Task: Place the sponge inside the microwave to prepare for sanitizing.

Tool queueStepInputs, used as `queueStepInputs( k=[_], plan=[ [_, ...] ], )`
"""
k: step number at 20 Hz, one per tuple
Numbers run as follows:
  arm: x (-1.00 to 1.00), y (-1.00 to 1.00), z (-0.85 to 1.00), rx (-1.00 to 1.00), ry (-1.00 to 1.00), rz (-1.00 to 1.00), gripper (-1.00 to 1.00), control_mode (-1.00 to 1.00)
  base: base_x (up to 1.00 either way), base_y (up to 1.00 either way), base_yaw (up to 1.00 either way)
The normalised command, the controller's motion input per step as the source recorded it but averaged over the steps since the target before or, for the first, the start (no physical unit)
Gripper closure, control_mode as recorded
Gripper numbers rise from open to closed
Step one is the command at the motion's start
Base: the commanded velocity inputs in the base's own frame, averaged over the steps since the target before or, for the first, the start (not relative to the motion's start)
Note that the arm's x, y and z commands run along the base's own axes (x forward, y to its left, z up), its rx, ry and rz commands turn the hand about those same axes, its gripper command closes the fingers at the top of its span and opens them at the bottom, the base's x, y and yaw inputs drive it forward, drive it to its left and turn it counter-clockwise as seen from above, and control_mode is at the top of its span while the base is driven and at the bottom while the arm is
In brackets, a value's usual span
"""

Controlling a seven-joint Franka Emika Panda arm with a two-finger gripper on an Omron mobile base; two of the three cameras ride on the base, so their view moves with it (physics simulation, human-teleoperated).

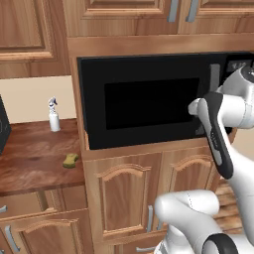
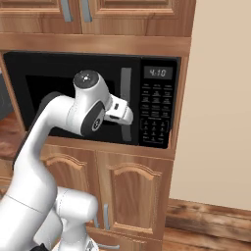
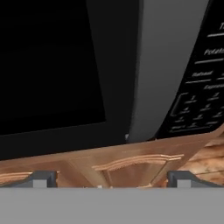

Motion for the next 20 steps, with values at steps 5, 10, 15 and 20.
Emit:
queueStepInputs(
  k=[5,10,15,20],
  plan=[
    [0.22,-0.23,0.0,0.0,-0.01,0.0,-1.0,-1.0,0.0,0.0,0.0],
    [0.18,-0.34,0.0,0.0,0.0,0.0,-1.0,-1.0,0.0,0.0,0.0],
    [0.3,-0.13,0.0,0.0,-0.01,0.0,-1.0,-1.0,0.0,0.0,0.0],
    [0.35,-0.11,-0.05,0.0,0.0,0.0,-1.0,-1.0,0.0,0.0,0.0]
  ],
)
